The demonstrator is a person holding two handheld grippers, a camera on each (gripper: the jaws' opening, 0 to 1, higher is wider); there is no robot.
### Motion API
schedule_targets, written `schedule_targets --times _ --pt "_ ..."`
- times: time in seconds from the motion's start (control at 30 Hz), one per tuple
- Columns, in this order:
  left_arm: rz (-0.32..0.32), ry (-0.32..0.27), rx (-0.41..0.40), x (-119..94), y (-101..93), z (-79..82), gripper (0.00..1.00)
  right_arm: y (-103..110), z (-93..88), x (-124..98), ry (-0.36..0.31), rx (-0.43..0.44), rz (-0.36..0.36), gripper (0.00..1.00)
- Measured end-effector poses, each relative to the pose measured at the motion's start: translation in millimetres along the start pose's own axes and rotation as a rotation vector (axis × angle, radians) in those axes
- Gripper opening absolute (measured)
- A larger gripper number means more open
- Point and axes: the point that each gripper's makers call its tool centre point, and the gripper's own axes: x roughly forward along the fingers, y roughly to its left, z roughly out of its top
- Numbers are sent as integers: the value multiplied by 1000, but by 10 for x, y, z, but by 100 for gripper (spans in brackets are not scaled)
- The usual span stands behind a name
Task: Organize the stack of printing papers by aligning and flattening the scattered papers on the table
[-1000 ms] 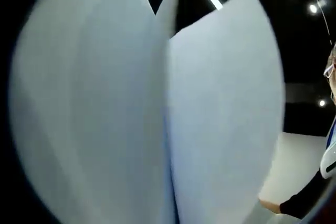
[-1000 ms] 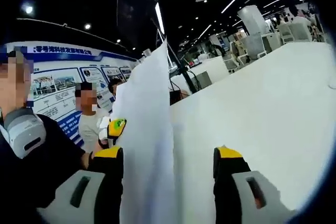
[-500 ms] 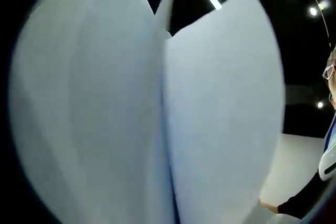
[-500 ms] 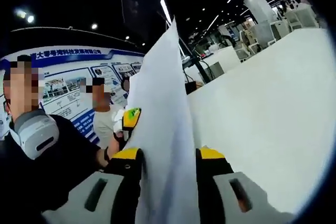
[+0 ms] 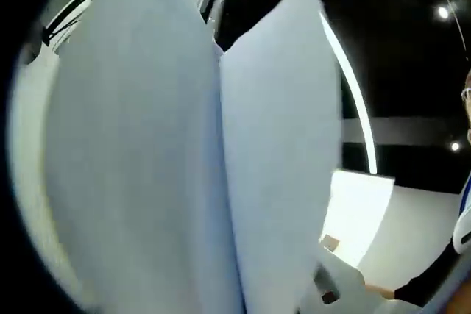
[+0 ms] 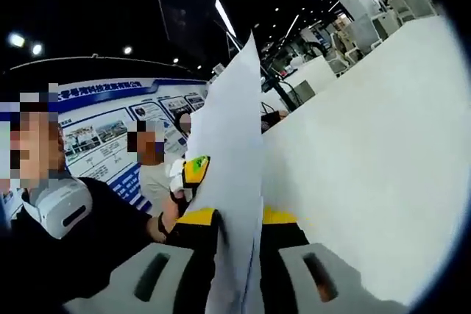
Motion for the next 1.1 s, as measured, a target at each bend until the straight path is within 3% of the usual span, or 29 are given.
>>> schedule_targets --times 0.7,0.97,1.1 --pt "4 3 -2 7 4 -13 6 169 -57 18 3 19 0 0" --pt "8 4 -1 5 7 -14 6 226 -66 30 14 18 -4 0" --pt "-21 13 2 7 -51 -30 6 163 -84 12 23 3 -24 3"
